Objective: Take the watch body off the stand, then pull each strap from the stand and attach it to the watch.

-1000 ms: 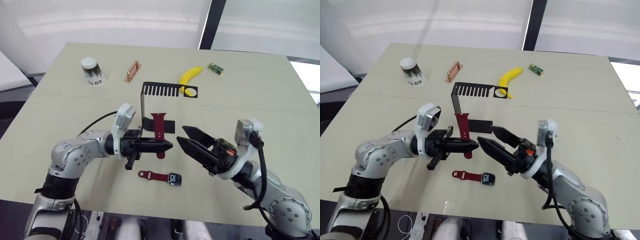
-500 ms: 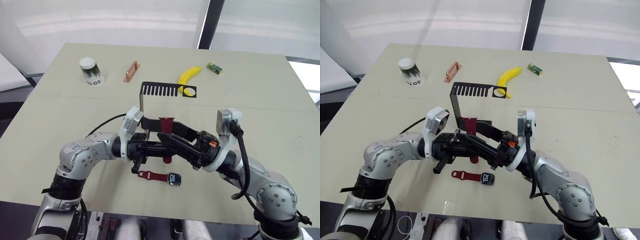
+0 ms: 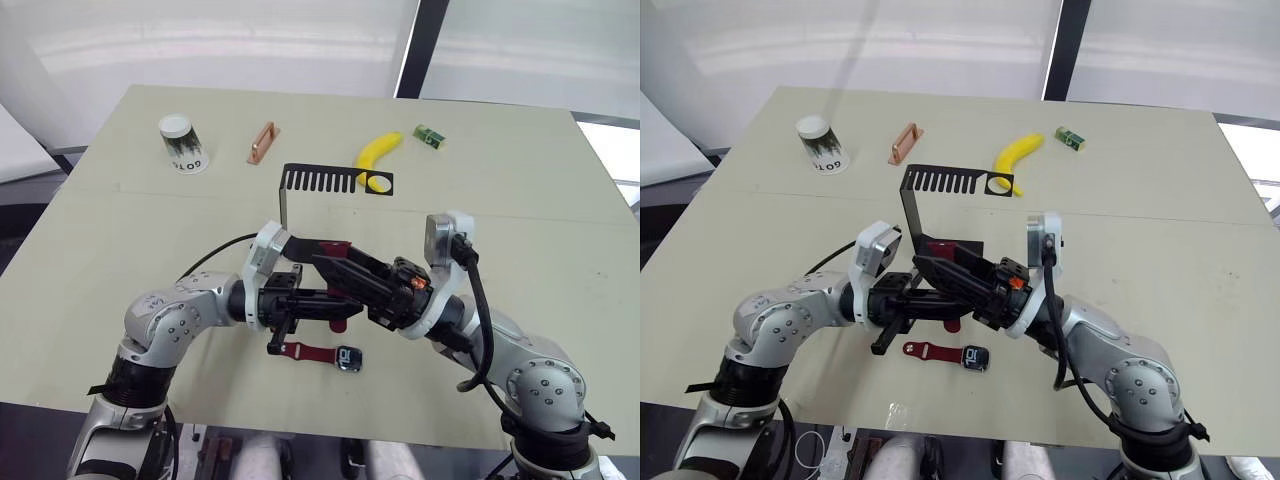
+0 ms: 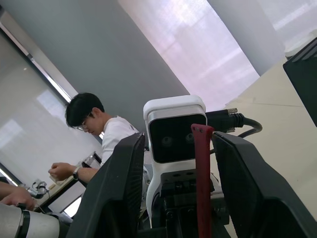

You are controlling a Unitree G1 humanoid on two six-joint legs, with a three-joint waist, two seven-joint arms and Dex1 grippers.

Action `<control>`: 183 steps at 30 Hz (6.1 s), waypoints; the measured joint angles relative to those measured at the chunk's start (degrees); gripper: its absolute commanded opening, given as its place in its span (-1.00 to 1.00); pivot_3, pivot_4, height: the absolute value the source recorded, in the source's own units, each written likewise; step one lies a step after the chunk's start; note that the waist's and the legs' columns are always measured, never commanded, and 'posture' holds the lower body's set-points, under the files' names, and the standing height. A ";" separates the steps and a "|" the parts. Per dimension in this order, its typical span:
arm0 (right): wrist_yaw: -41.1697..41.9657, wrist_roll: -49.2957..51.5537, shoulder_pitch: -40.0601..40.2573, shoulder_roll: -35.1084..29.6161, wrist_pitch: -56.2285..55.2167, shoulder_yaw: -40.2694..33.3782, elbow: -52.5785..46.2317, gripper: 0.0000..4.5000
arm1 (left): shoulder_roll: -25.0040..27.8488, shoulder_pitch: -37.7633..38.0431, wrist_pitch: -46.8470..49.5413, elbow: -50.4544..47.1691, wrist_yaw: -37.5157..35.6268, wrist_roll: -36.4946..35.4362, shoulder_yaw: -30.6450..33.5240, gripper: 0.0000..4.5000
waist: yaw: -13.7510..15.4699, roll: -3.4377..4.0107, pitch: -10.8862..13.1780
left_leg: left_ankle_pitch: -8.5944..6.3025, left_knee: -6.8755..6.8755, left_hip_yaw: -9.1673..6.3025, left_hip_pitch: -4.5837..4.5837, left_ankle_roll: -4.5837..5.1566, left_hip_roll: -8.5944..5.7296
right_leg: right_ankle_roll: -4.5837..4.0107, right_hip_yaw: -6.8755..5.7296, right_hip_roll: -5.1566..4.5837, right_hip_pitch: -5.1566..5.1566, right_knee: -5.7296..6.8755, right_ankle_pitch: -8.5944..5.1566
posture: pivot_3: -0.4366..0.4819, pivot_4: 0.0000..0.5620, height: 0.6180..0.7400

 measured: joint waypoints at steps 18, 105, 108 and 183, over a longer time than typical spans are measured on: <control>-0.46 0.70 0.43 0.82 -0.02 0.03 0.05 0.02 | 0.42 0.00 -0.06 0.01 -0.05 1.31 0.00 -1.00 | 0.00 0.00 0.00 | 0.00 0.00 0.00 0.00 0.00 0.00 | 0.00 0.00 0.00 0.00 0.00 0.00 | -0.05 -0.47 0.82; 3.58 -9.23 4.81 3.49 -5.09 1.37 2.51 -0.05 | -2.78 1.53 -0.41 -1.58 2.65 1.78 1.33 -1.00 | -0.01 -0.01 -0.01 | 0.00 0.02 0.00 0.01 0.00 0.00 | 0.00 0.00 0.01 0.01 0.02 0.00 | -0.05 -0.47 0.82; 4.14 -8.55 4.96 4.11 -5.15 0.81 2.52 -0.05 | -2.80 1.54 -0.42 -1.71 2.66 1.77 1.34 -1.00 | -0.01 -0.01 -0.01 | 0.00 0.01 0.00 0.01 0.00 0.00 | 0.00 0.00 0.01 0.00 0.03 0.00 | -0.05 -0.47 0.82; 24.19 -35.26 36.99 -19.28 -21.35 -30.95 -5.20 -1.00 | 20.66 10.54 -49.22 32.80 -12.67 29.39 15.55 0.99 | 1.74 -0.08 -0.03 | -0.16 -0.11 0.08 -0.04 0.17 -0.01 | 0.09 -0.13 -0.03 0.01 -0.27 0.05 | -0.05 -0.47 0.82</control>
